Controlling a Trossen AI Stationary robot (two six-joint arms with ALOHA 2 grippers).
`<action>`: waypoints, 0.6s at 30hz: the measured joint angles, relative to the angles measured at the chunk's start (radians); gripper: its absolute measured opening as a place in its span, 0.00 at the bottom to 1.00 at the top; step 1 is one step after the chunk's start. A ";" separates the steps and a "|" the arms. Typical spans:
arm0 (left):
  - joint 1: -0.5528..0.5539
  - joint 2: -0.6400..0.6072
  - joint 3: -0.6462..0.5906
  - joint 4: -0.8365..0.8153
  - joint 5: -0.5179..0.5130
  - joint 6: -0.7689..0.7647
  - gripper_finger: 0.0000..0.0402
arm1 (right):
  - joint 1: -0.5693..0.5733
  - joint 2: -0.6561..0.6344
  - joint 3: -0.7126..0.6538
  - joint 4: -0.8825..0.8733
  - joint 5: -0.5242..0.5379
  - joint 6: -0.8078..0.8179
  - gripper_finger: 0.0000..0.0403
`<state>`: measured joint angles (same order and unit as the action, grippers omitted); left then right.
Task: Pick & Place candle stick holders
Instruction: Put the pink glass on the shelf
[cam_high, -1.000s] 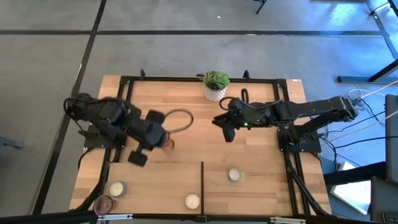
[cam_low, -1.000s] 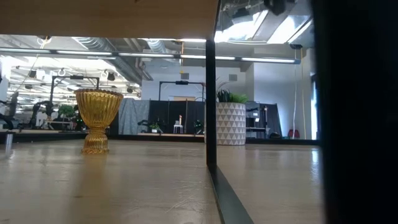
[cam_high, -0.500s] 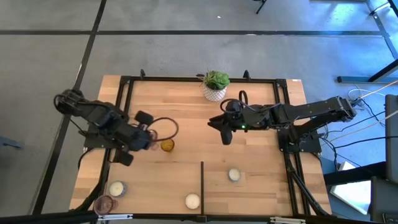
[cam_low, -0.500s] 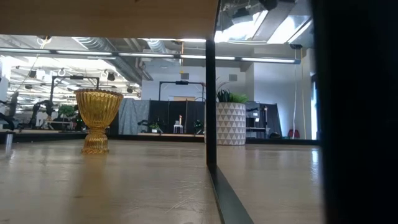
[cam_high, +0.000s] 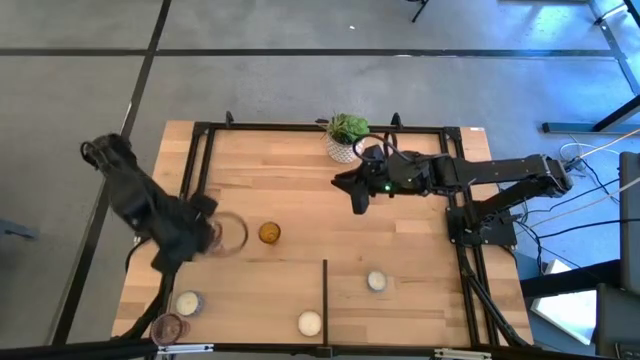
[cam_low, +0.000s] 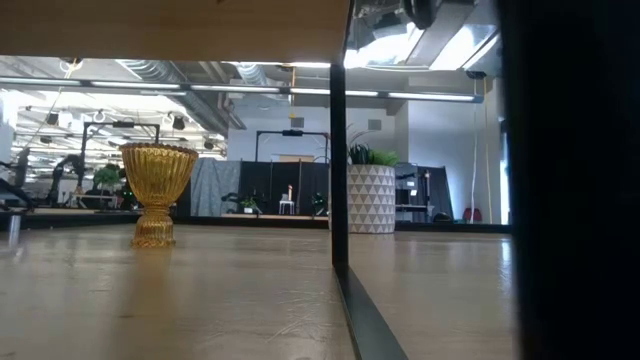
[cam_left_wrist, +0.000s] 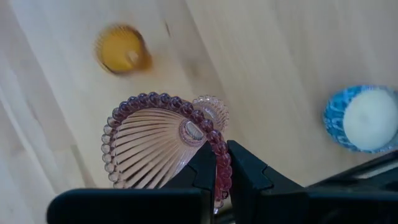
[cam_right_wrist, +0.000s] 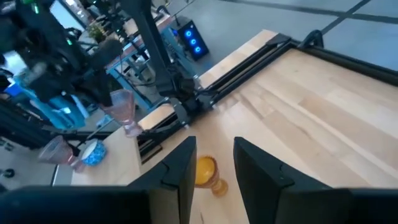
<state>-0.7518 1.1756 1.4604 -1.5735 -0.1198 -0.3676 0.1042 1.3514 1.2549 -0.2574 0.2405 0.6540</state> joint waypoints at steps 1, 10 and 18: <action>-0.042 0.011 -0.022 0.003 -0.008 -0.056 0.04 | 0.000 0.000 0.000 0.000 -0.004 -0.005 0.27; -0.266 0.130 -0.019 0.004 -0.062 -0.498 0.04 | 0.009 0.000 0.000 -0.015 -0.029 -0.040 0.27; -0.269 0.151 0.051 0.008 -0.122 -0.648 0.04 | 0.004 0.000 0.000 -0.014 -0.039 -0.086 0.27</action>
<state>-1.0210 1.3265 1.5116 -1.5654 -0.2418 -1.0152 0.1085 1.3514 1.2549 -0.2718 0.2016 0.5679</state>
